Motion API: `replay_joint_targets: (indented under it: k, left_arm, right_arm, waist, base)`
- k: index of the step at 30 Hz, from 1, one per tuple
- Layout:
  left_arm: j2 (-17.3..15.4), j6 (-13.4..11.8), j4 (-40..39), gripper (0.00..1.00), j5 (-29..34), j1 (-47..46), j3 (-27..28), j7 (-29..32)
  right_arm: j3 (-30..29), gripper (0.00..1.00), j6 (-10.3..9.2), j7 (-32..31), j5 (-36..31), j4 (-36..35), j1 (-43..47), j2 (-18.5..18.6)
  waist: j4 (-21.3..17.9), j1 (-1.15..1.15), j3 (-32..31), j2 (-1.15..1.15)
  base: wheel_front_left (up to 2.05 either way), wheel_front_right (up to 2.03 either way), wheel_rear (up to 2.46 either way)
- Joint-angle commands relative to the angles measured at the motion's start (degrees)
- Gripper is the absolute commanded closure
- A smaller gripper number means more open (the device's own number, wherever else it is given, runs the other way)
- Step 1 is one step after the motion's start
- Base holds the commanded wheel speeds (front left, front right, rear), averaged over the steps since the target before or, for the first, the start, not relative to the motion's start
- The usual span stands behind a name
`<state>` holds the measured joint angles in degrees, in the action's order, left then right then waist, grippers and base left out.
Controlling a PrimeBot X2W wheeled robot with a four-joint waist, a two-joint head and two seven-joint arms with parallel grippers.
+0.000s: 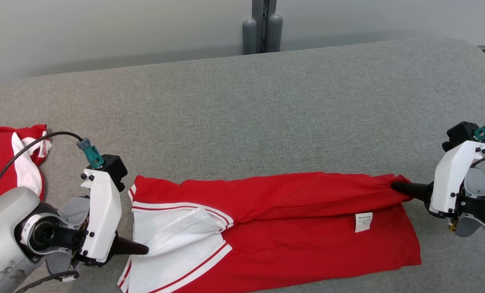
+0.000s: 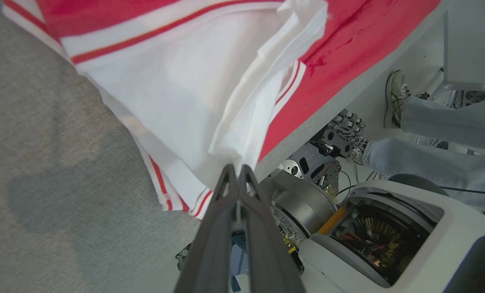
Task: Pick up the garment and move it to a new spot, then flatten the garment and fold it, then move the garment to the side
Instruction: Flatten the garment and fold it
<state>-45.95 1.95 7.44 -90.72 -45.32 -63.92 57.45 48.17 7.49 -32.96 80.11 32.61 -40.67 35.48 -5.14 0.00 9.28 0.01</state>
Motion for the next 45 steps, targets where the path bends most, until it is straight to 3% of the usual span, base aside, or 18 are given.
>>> replay_joint_targets:
  k: [1, 2, 3, 4, 9, 15, 19, 25, 28, 29, 32, 38, 42, 45]
  left_arm:
    - [0.1, -0.2, 0.4, 0.78, 0.0, 0.8, -0.3, 0.0]
    - [0.2, -0.2, 0.5, 0.37, 0.1, 1.0, -0.5, 0.0]
    - [0.3, -0.1, 0.6, 0.07, 0.1, 1.3, -0.7, 0.1]
    - [0.4, -0.1, 0.8, 0.0, 0.1, 1.6, -0.8, 0.2]
    - [0.5, -0.1, 1.6, 0.0, 0.7, 2.1, -1.2, -0.2]
    - [0.1, 1.1, 1.3, 0.0, 1.1, 1.1, 1.9, -5.1]
    - [-0.7, 2.4, -0.5, 0.0, 2.6, 1.2, 5.2, -12.5]
    - [-1.5, 2.8, -3.0, 0.0, 6.9, 5.4, 10.2, -28.9]
    - [-1.5, 0.9, -4.1, 0.0, 10.1, 8.5, 12.4, -38.7]
    - [-1.5, 0.9, -4.1, 0.0, 10.1, 8.5, 12.4, -38.7]
    - [-1.5, -2.9, -4.9, 0.0, 14.2, 11.8, 15.0, -49.8]
    - [-0.2, -10.5, -7.6, 0.0, 17.6, 21.3, 19.8, -68.7]
    - [2.4, -15.0, -9.4, 0.0, 21.0, 26.7, 23.8, -72.4]
    - [6.6, -16.4, -11.3, 0.0, 24.8, 30.8, 28.8, -72.7]
  right_arm:
    - [0.2, 0.91, 0.01, 0.2, -0.3, 0.7, -0.4, 0.1]
    - [0.4, 0.0, 0.01, 0.3, -0.2, 1.1, -0.3, -0.1]
    - [0.7, 0.0, 0.01, 0.5, -0.4, 1.6, -0.1, -0.2]
    - [0.9, 0.0, 0.01, 0.7, -0.4, 2.0, 0.0, -0.4]
    - [1.7, 0.0, 0.01, 1.9, -0.3, 3.2, 0.7, -0.9]
    - [-0.6, 0.0, 0.01, 10.7, -0.8, 1.6, 1.6, 0.8]
    - [-4.1, 0.0, 0.01, 21.9, -1.9, -0.1, 2.8, 1.8]
    - [-7.6, 0.0, 0.01, 37.5, -5.4, -1.7, 6.3, 2.2]
    - [-8.6, 0.0, 0.01, 44.5, -8.7, -0.9, 8.4, 1.0]
    - [-8.6, 0.0, 0.01, 44.5, -8.7, -0.9, 8.4, 1.0]
    - [-10.6, 0.0, 0.01, 47.7, -12.7, 0.0, 10.9, -1.2]
    - [-23.6, 0.0, 0.01, 48.2, -23.1, -3.1, 19.5, -8.3]
    - [-28.0, 0.0, 0.01, 48.2, -30.1, -4.2, 24.7, -12.6]
    - [-28.8, 0.0, 0.01, 48.2, -32.5, -2.3, 27.5, -15.0]
  waist:
    - [0.0, 0.0, -0.1, -0.01]
    - [0.0, 0.0, -0.2, -0.01]
    - [0.0, 0.0, -0.3, -0.01]
    - [-0.1, 0.0, -0.5, -0.01]
    - [-0.2, 0.0, -1.6, -0.01]
    - [0.1, 0.0, -3.4, -0.01]
    - [0.1, 0.0, -4.5, -0.01]
    - [0.1, 0.0, -5.3, -0.01]
    - [0.1, 0.0, -5.7, -0.01]
    - [0.1, 0.0, -5.7, -0.01]
    - [0.3, 0.0, -5.9, -0.01]
    - [0.6, 0.0, -5.9, -0.01]
    - [1.1, 0.0, -5.7, -0.01]
    - [1.5, 0.0, -5.5, -0.01]
  base:
    - [0.0, 0.0, 0.0]
    - [0.0, 0.0, 0.0]
    - [0.0, 0.0, 0.0]
    - [0.0, 0.0, 0.0]
    - [0.0, 0.0, 0.0]
    - [0.0, 0.0, 0.0]
    - [0.0, 0.0, 0.0]
    - [0.0, 0.0, 0.0]
    - [0.0, 0.0, 0.0]
    - [0.0, 0.0, 0.0]
    - [0.0, 0.0, 0.0]
    - [0.0, 0.0, 0.0]
    - [0.0, 0.0, 0.0]
    - [0.0, 0.0, 0.0]
